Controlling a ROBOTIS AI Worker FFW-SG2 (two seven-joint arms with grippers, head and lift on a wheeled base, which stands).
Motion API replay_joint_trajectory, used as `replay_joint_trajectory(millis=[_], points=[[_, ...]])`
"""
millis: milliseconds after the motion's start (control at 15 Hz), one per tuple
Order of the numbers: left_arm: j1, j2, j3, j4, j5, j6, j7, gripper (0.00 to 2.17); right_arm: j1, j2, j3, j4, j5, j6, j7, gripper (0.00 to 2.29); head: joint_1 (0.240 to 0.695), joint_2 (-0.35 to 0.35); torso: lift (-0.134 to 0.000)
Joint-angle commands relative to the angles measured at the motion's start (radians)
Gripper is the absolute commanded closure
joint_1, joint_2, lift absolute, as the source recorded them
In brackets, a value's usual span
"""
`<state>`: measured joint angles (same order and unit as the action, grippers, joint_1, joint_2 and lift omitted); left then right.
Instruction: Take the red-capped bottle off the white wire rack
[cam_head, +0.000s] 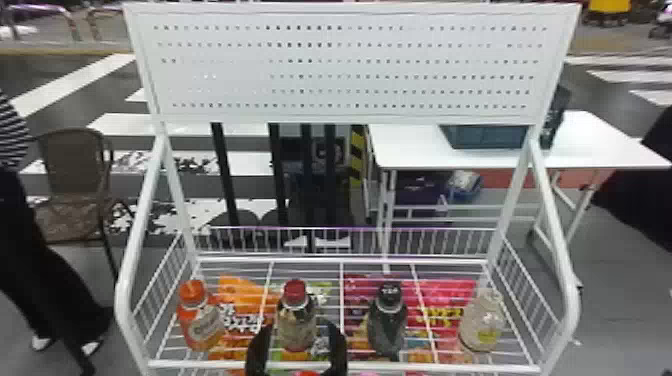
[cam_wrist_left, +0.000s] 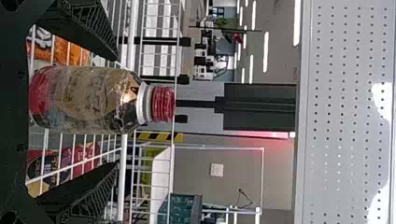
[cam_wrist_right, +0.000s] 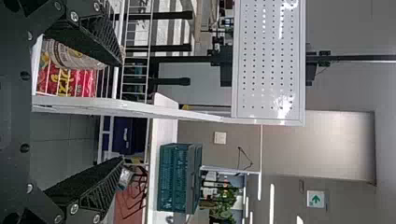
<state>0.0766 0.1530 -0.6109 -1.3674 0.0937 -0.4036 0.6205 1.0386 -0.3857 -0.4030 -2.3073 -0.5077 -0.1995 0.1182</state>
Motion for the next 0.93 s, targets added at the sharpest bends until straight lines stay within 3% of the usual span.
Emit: replay_joint_trajectory(millis=[0,533,600,733,867], points=[[-0.034,0.002,0.000,0.028,0.023,0.035,-0.013,0.08,0.000,-0.004,0.000,-0.004,0.000,-0.001,0.000,0.17,0.499,0.000,0.000],[-0.130,-0.003,-0.006,0.131,0.078,0.056,-0.061,0.11,0.000,-0.005,-0.014,-0.003,-0.009,0.002,0.000,0.17,0.499,0.000,0.000],[-0.129,0.002,-0.006,0.126,0.084,0.056,-0.059,0.35,0.000,-0.004,-0.016,-0.001,-0.011,0.002,0.000,0.17,0.499,0.000,0.000],[-0.124,0.007,-0.003,0.113,0.107,0.059,-0.061,1.32,-0.006,-0.005,-0.016,0.000,-0.012,0.002,0.000,0.17,0.499,0.000,0.000],[-0.109,0.020,0.000,0.090,0.120,0.059,-0.107,1.42,-0.011,-0.005,-0.014,-0.001,-0.012,0.006,0.000,0.17,0.499,0.000,0.000]])
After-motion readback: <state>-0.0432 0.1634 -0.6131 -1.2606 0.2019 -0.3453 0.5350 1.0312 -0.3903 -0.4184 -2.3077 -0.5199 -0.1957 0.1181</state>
